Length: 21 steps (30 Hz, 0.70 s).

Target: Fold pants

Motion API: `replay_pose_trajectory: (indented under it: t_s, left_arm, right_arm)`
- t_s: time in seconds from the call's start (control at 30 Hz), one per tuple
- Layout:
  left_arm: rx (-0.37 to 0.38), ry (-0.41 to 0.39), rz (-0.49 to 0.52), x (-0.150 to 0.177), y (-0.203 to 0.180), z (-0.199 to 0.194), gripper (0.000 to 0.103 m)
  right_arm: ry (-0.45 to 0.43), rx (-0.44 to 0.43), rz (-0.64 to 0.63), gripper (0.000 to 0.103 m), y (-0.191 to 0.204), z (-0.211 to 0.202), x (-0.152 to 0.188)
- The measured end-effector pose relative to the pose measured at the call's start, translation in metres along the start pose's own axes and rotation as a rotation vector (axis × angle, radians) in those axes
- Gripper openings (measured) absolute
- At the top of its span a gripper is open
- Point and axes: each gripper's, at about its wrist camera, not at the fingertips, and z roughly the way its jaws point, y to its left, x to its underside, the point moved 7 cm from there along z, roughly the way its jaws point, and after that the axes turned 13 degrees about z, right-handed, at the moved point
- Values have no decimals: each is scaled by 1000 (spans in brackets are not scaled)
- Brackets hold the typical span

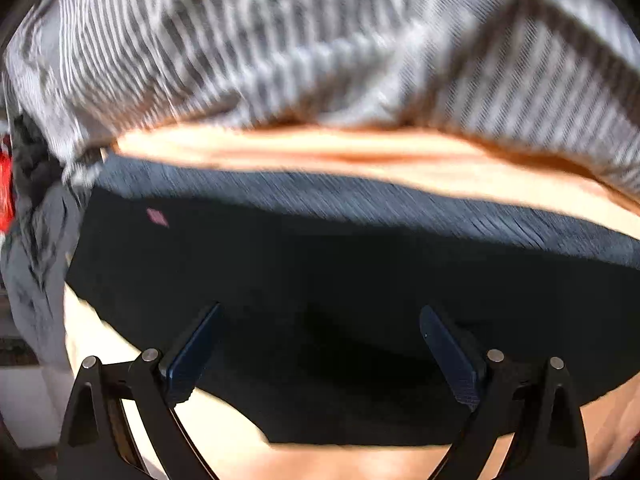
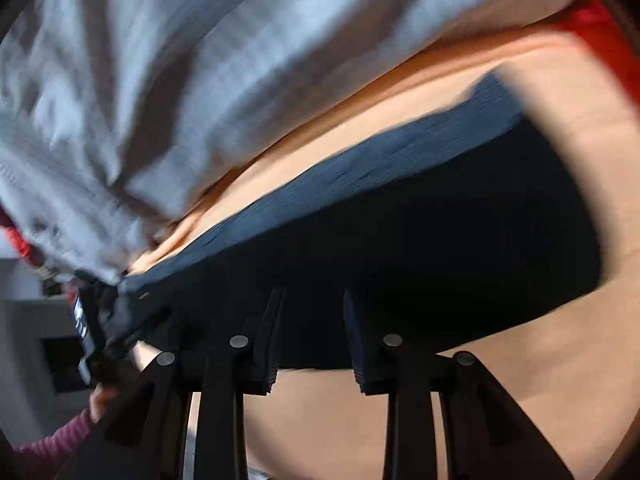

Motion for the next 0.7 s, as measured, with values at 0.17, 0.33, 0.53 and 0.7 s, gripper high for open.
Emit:
replay_pose_trajectory:
  t_s: [0.17,0.33,0.53,0.7]
  left_arm:
    - [-29,-19,-11,-28,60,28,98]
    - [-130,6,-1,-44,110,81,98]
    - [-144,6,-66,-50,164,105,100]
    - [-81,-19,-52,-38,192,81,100]
  right_arm:
    - [26,-14,-18,32,54,72,35]
    - [11,54,-15,32,71,113,52]
    - [-17,91,18,32,69,97,57]
    - [55,-29,-30,43,105,93,97]
